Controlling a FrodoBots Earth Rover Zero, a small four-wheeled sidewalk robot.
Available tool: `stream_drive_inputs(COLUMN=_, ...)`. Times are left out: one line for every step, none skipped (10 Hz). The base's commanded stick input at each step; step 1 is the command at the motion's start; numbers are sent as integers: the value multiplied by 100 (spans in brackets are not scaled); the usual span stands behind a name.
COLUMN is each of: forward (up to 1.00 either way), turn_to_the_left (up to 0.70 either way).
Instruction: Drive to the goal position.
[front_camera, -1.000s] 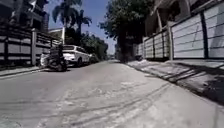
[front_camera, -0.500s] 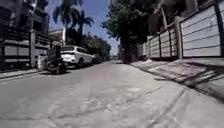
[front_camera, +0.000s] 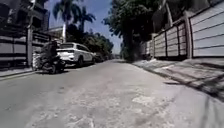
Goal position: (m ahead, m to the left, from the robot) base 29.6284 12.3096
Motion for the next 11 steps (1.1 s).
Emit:
stream_drive_inputs(forward=100, turn_to_the_left=-10)
stream_drive_inputs(forward=100, turn_to_the_left=-38)
stream_drive_inputs(forward=100, turn_to_the_left=-38)
stream_drive_inputs(forward=100, turn_to_the_left=-38)
stream_drive_inputs(forward=100, turn_to_the_left=-38)
stream_drive_inputs(forward=100, turn_to_the_left=-2)
stream_drive_inputs(forward=100, turn_to_the_left=1)
stream_drive_inputs(forward=100, turn_to_the_left=2)
stream_drive_inputs(forward=100, turn_to_the_left=2)
stream_drive_inputs(forward=100, turn_to_the_left=2)
stream_drive_inputs(forward=100, turn_to_the_left=2)
